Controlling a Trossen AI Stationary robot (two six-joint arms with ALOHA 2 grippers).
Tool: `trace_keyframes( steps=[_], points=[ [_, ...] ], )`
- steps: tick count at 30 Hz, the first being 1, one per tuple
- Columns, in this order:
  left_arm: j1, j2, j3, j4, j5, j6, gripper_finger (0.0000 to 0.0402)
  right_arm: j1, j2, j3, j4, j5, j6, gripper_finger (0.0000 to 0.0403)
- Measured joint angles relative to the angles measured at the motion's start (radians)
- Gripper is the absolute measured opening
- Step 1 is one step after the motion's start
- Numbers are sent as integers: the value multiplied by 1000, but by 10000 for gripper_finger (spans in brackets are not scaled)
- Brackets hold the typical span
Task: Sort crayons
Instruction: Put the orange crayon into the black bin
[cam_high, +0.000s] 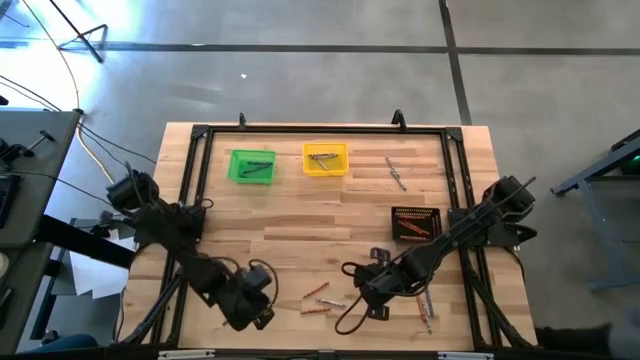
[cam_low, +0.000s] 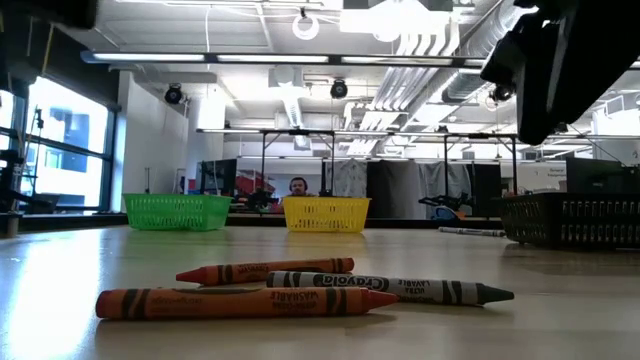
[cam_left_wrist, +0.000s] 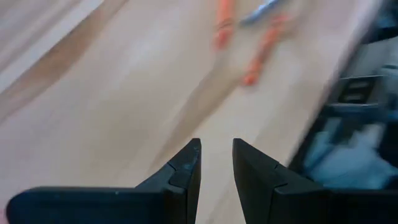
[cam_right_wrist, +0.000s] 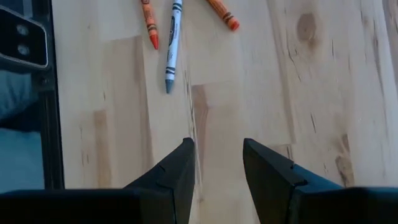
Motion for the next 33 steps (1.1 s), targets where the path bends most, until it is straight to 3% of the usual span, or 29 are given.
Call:
trace_keyframes(
  steps=[6,15,24,29,33],
  points=[
    [-52,32,42,-186,24,-249,78,-8,0,0,2,0,-83,130],
    [-94,33,43,-341,125,-455,78,-35,0,0,-15,0,-107,130],
    [-104,56,43,-376,151,-485,78,-35,0,0,-12,0,-106,130],
    [-105,121,43,-380,263,-490,78,-35,0,0,-11,0,-106,130],
    [-105,152,44,-370,290,-489,78,-35,0,0,-8,0,-106,130]
  ],
)
